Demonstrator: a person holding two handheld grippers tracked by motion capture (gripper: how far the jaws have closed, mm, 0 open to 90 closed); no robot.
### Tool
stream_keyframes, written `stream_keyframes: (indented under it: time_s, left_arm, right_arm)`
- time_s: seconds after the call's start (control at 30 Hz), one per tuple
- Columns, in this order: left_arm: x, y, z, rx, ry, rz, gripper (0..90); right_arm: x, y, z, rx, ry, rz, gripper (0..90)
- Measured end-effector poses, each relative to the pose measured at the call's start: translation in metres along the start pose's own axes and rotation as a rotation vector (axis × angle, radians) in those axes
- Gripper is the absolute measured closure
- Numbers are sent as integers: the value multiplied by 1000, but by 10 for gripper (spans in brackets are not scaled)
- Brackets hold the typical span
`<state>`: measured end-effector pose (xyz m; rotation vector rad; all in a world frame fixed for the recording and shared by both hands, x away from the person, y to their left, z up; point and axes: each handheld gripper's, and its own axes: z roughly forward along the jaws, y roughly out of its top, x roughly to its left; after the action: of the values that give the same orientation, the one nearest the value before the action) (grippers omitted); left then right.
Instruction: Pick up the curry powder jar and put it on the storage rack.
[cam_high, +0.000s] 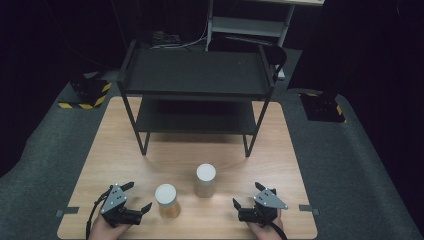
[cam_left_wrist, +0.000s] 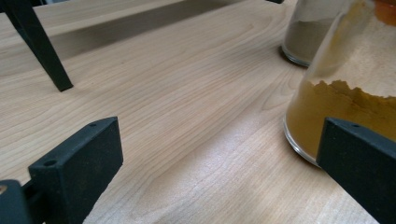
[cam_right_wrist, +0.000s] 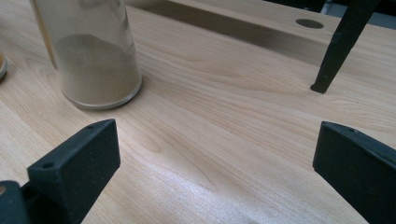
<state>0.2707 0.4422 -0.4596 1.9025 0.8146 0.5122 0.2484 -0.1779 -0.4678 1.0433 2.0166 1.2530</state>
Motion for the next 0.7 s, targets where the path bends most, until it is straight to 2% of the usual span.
stream_keyframes:
  time_s: [0.13,0.27,0.43,0.53,0.7]
  left_arm:
    - [0,0,0,3,4,-10,7]
    - [0,0,0,2,-3,9,8]
    - [1,-1,-1,0,-8,-2,7]
    - [2,0,-1,5,-16,-9,8]
    - [2,1,0,12,-12,-9,8]
  right_arm:
    - [-1,0,0,-1,12,-7,0]
    - [-3,-1,0,-3,18,-3,0]
    - [-1,-3,-4,-4,-12,0,2]
    - [-5,-3,-5,-3,-7,22,2]
    - [-7,-2,-3,1,-2,19,6]
